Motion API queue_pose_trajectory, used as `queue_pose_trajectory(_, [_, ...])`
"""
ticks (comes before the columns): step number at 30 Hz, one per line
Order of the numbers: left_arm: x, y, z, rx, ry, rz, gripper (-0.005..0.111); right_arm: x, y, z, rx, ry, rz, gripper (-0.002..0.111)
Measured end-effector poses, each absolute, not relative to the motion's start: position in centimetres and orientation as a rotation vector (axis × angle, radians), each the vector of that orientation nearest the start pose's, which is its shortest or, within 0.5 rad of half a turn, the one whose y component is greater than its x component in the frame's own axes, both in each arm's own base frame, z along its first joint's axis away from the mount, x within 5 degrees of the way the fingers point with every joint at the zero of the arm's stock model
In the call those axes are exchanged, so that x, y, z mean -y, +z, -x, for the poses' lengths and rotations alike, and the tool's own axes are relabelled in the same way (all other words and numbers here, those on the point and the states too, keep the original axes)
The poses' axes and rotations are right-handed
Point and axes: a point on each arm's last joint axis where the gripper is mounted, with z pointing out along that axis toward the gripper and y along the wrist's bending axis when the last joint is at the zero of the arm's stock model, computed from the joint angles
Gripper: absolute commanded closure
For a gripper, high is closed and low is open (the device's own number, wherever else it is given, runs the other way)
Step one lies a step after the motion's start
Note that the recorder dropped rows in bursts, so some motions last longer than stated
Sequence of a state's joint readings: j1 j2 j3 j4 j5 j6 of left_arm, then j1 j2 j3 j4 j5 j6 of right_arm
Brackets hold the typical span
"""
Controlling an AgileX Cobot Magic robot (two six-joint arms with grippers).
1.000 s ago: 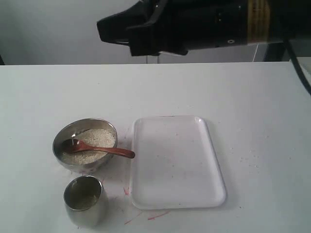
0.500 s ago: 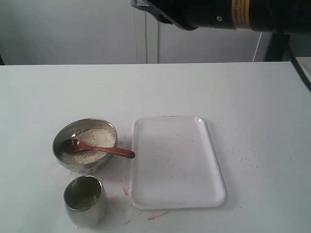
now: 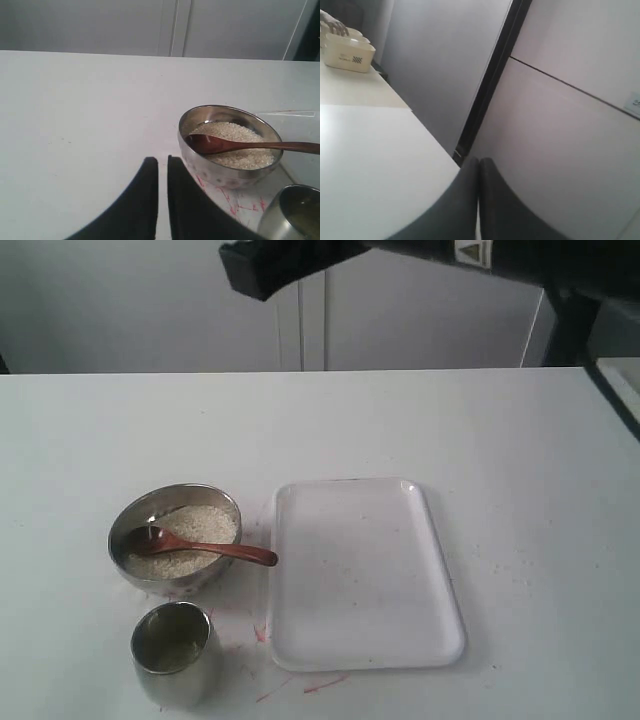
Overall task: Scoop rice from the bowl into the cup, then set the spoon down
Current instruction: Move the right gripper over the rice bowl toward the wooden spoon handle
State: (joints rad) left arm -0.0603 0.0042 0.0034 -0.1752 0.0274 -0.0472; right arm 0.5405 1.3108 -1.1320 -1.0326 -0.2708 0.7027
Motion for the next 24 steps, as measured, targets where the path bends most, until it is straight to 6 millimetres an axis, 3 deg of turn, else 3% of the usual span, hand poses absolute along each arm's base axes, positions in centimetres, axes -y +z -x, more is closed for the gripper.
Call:
queue_pose_trajectory(9, [0.4, 20.9, -5.7, -1.518, -0.230, 0.119, 0.092, -19.1, 38.8, -24.2, -1.451, 0.080, 0.970, 0.108])
queue_pose_trajectory(16, [0.4, 20.9, -5.7, -1.518, -0.230, 0.119, 0.092, -19.5, 38.1, -24.7, -1.741, 0.143, 0.956, 0.108])
queue_pose_trajectory(24, [0.4, 20.9, -5.7, -1.518, -0.230, 0.119, 0.092, -21.4, 37.1, -26.5, -2.018, 0.188, 1.019, 0.108])
